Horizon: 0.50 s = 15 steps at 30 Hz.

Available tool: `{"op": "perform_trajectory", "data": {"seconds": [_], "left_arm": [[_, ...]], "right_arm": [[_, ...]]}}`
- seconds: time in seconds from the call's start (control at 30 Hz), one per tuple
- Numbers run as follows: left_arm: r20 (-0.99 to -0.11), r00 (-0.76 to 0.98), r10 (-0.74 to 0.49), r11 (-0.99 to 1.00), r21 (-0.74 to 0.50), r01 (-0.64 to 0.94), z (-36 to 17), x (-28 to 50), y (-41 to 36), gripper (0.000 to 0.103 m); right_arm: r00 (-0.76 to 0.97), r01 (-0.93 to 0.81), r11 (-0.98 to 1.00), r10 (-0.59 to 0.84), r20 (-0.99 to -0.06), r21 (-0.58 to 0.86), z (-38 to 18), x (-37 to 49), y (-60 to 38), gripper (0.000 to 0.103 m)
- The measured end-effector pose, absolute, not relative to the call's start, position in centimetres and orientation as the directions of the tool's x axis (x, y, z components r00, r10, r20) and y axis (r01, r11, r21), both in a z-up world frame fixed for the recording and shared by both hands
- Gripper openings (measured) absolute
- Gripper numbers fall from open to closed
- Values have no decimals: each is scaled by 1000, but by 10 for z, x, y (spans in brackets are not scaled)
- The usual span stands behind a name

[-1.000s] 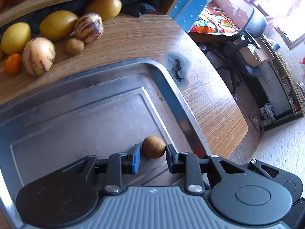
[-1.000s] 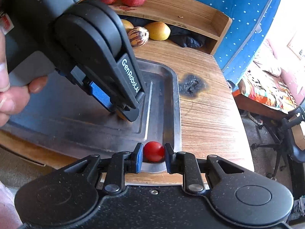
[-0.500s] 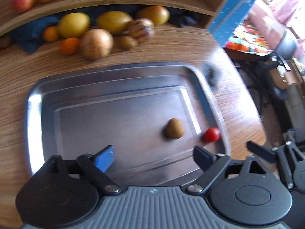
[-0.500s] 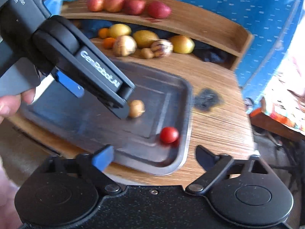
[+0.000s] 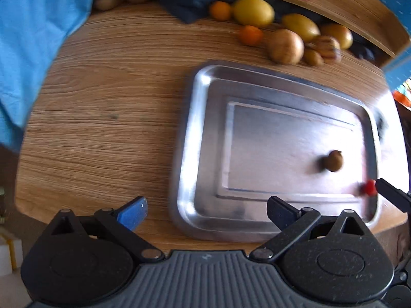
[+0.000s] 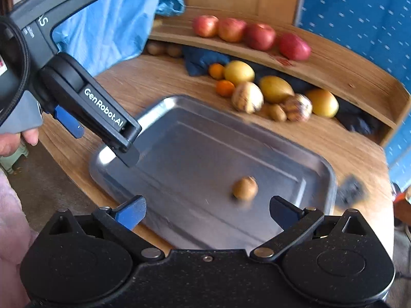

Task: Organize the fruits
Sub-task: 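Carry kiwi and tomato to the tray and open both tools to release, then grasp a tangerine with the left tool while the right tool grasps a striped pepino melon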

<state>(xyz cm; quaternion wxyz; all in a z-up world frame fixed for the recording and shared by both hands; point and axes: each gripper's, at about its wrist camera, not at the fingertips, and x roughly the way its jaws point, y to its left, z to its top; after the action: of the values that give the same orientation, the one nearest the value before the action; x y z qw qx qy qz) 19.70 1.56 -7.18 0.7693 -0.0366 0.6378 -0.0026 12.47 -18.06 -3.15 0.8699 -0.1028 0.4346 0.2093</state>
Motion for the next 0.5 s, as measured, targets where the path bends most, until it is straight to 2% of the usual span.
{"op": "perform_trajectory", "data": {"seconds": [0.27, 0.5], "left_arm": [[-974, 222, -37, 998, -49, -48, -62, 234, 34, 102], [-968, 248, -49, 999, -43, 27, -60, 280, 36, 102]], "right_arm": [[582, -422, 905, 229, -780, -48, -29, 163, -163, 102], [618, -313, 946, 132, -775, -88, -34, 201, -155, 102]]}}
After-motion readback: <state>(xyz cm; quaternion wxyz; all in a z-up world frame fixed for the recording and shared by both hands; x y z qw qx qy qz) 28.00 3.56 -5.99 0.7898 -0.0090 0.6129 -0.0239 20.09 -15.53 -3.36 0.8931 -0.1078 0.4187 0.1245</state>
